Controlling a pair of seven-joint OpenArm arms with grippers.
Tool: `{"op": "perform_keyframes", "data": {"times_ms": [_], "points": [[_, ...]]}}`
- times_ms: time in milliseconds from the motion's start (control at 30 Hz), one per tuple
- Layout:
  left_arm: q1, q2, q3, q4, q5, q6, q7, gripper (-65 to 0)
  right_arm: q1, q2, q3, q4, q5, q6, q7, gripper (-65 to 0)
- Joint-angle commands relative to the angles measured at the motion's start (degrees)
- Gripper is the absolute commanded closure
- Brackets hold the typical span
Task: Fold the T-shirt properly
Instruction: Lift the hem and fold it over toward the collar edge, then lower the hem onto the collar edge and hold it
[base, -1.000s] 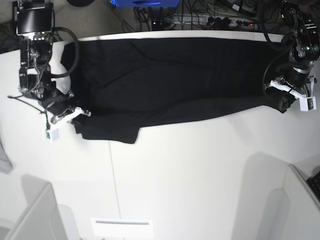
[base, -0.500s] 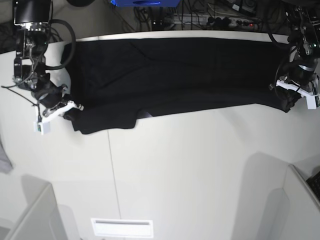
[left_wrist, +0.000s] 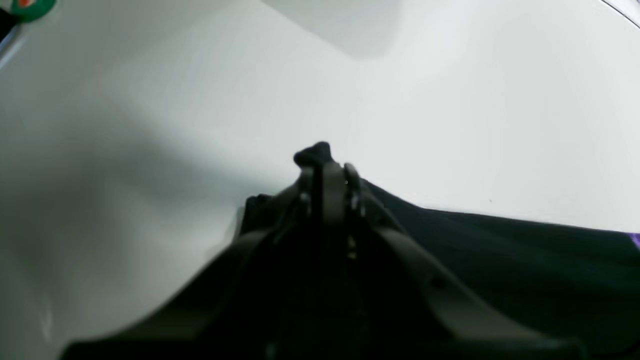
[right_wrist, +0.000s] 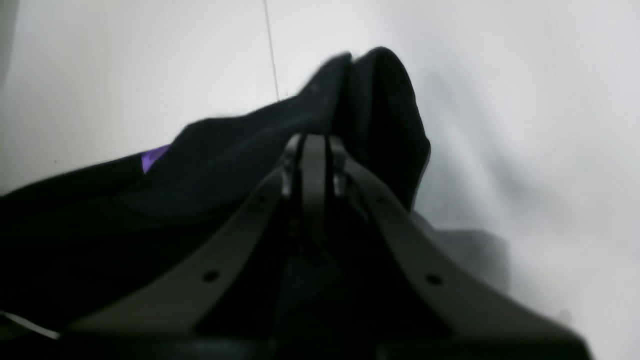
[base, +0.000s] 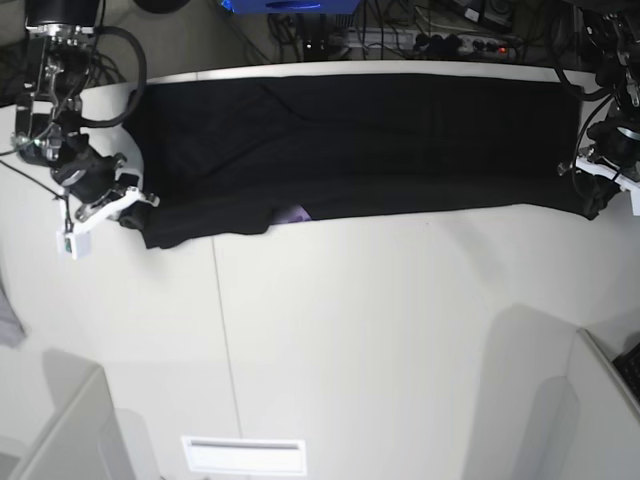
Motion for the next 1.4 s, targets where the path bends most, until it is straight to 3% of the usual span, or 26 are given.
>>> {"op": "perform_keyframes", "data": {"times_ms": [0, 433, 600, 800, 1267, 1367], "points": [[0.75, -0.95, -0.69, 1.11, -0.05, -0.27, -0.87, 0.0, -0.21, 0.65, 0.50, 0.96, 0.27, 0.10, 0.69, 0.0], [2.51, -1.30, -1.05, 1.02, 0.04, -0.27, -0.69, 0.0, -4.52, 0.30, 0.50, 6.15, 0.44, 0.10, 0.69, 0.0], [4.09, -1.30, -4.91, 1.11, -0.14, -0.36, -0.61, 0.0, -6.37, 0.21, 2.52, 6.41, 0.62, 0.10, 0.61, 0.0], [5.85, -1.39, -4.65, 1.46, -0.05, -0.36, -0.52, 0.0, -8.39, 0.30, 5.95, 6.50, 7.39, 0.10, 0.61, 0.0], [11.47, -1.30, -5.09, 1.55, 0.13, -0.36, -0.61, 0.0, -13.93, 0.21, 5.43, 7.02, 7.56, 0.10, 0.69, 0.0], [11.39, -1.12, -4.65, 1.63, 3.64, -0.36, -0.61, 0.0, -14.81, -0.14, 5.43, 6.85, 7.56, 0.10, 0.69, 0.0]]}}
